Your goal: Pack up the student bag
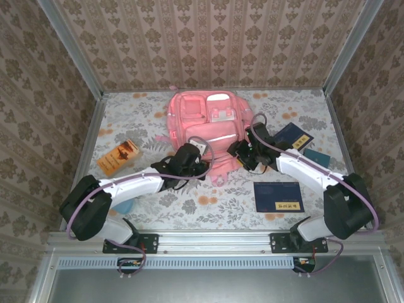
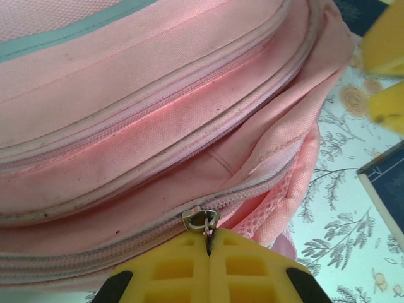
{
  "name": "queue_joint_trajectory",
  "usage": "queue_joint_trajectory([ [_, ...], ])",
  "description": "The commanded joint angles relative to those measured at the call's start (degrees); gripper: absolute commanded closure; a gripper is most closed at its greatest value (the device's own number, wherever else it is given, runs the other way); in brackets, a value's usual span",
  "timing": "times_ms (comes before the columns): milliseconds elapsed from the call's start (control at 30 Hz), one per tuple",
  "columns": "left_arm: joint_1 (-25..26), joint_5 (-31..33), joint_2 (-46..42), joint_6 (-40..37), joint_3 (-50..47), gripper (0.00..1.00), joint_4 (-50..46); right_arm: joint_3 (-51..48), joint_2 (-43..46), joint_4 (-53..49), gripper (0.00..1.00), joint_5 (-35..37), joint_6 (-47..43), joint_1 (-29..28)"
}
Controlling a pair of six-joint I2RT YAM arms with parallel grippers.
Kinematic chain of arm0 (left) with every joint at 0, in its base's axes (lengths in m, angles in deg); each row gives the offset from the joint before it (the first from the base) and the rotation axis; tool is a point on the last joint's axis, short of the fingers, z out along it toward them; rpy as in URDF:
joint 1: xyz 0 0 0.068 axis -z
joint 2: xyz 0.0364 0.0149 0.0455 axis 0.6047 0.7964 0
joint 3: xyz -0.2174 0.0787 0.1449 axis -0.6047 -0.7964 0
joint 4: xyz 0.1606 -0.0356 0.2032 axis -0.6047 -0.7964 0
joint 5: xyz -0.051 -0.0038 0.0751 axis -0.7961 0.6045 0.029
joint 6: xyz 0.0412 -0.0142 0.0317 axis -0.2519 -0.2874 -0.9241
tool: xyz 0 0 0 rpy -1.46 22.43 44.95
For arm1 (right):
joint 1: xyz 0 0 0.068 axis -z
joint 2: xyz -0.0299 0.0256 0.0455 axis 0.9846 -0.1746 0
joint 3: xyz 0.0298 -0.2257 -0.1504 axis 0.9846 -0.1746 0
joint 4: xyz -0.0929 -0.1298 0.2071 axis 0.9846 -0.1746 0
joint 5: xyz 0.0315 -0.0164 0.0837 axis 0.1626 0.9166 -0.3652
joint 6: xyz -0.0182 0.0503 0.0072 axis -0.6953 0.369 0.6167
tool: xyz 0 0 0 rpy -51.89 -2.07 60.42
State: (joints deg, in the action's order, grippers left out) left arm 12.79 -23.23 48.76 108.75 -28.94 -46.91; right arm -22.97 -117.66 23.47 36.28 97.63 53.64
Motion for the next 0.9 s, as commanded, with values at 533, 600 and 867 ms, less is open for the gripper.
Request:
queue_joint_trajectory([
  [533, 0.5, -1.2, 0.4, -3.1, 2.8, 1.00, 1.0, 6.1, -7.5, -3.1, 0.63, 5.9, 0.7, 0.4],
  [600, 0.6, -1.0, 0.3, -3.3, 3.0, 1.00, 0.3, 6.4, -7.9, -3.8, 0.73, 7.0, 0.4, 0.3],
  [867, 0.1, 12.3, -5.7, -2.6, -1.5, 1.00, -4.6, 5.4, -3.1, -7.4, 1.00, 14.4, -5.1, 1.3],
])
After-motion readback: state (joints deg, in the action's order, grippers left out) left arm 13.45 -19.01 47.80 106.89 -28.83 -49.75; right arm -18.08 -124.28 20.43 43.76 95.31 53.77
